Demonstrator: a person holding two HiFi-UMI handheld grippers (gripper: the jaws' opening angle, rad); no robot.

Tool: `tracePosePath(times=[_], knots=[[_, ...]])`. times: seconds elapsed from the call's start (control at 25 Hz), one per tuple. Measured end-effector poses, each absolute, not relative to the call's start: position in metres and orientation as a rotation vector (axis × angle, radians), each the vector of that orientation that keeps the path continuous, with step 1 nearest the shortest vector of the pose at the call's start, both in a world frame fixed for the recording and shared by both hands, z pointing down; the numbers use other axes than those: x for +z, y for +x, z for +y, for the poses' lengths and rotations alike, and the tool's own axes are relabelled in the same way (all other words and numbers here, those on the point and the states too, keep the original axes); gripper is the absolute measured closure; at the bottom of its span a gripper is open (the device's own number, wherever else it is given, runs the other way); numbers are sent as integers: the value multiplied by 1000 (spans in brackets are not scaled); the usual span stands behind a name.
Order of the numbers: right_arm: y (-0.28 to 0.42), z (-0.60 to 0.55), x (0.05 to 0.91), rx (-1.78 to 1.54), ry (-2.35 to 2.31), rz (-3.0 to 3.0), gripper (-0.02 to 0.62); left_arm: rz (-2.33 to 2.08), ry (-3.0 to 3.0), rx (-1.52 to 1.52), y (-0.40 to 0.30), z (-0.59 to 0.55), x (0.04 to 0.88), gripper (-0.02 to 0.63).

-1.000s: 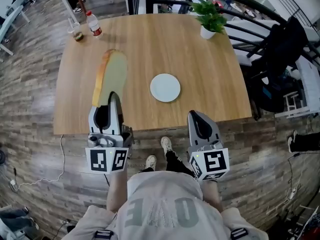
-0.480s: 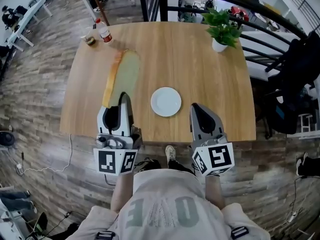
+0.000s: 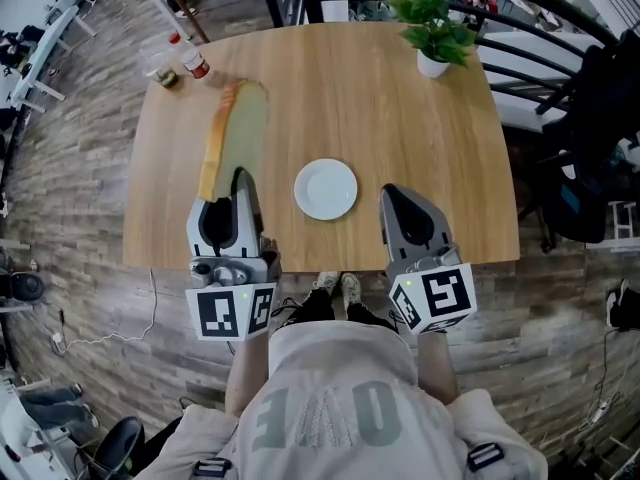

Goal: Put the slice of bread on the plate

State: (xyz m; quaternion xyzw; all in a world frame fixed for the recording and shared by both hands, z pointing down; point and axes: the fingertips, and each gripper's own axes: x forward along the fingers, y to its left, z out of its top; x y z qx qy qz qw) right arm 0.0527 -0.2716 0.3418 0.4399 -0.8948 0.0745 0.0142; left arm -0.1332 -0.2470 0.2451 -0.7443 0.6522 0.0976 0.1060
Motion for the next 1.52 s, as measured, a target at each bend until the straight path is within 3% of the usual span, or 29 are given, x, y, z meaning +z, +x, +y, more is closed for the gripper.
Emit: tracePosePath(times=[0.24,0.56,1.0,1.52], knots=[[50,-276,340,256,1425,-2751,577,1908,-2217,208,-136,-259,257,517],[39,-280,341,205,1440,-2680,577,1845,-2183,-157,-131,-274,289,517],[37,-268,339,154,1454,-2618,577,1670,-1980,-835,-110,-303,382,517],[66,-245,356,246,1586,-2489,577,1284,-1935,-1231,-79,-325,490,517]])
